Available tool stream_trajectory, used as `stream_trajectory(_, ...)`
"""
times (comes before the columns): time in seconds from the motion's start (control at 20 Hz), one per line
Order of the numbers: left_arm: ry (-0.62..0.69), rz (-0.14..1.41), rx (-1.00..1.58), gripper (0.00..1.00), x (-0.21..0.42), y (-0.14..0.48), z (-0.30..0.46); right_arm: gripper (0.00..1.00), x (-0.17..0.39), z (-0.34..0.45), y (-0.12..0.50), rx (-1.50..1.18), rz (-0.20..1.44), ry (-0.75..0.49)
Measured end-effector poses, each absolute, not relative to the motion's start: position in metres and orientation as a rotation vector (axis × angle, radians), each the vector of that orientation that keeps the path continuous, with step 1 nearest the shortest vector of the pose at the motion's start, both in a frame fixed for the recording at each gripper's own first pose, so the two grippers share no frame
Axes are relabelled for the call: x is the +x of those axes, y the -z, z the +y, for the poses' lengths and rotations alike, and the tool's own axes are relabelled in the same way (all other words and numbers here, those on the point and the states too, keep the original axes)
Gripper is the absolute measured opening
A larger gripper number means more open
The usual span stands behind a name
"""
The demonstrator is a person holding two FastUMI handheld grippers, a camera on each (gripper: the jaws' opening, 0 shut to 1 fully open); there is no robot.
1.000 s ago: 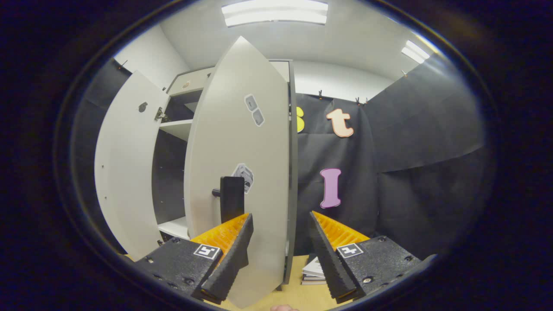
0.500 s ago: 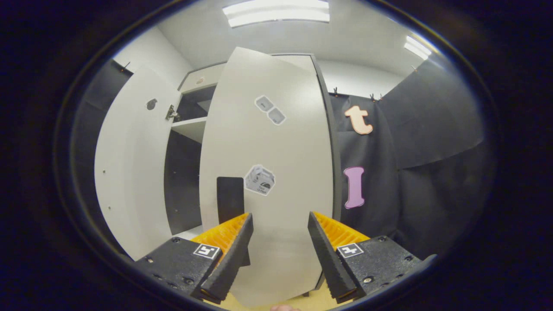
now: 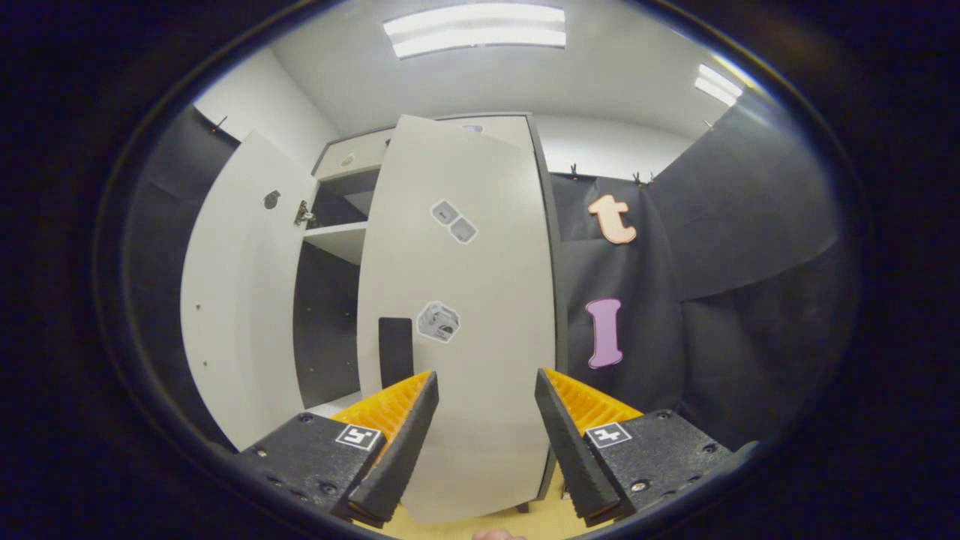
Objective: Grab one shoe with the right hand and put it into the shoe cabinet, grab the other shoe with the left hand and put it into the shoe cabinet; then close the right door with the right hand and the left door with the left hand.
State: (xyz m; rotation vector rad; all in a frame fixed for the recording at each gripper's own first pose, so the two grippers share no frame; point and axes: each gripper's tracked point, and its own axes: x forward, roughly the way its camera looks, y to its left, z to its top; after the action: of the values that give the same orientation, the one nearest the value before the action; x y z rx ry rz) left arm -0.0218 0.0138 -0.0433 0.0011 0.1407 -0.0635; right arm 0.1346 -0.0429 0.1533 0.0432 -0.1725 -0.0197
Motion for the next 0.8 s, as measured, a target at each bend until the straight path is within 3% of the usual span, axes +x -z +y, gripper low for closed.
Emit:
stream_trajectory(0.35, 0.1, 0.118, -0.004, 0.87, -0.014, 0.03, 0.002, 0.85, 0.077, -0.05, -0.072, -0.015, -0.119, 0.111)
stream_trajectory(0.8, 0.13, 0.111, -0.018, 0.87, -0.011, 0.026, -0.013, 0.86, 0.027, -0.021, 0.069, 0.053, 0.118, 0.124)
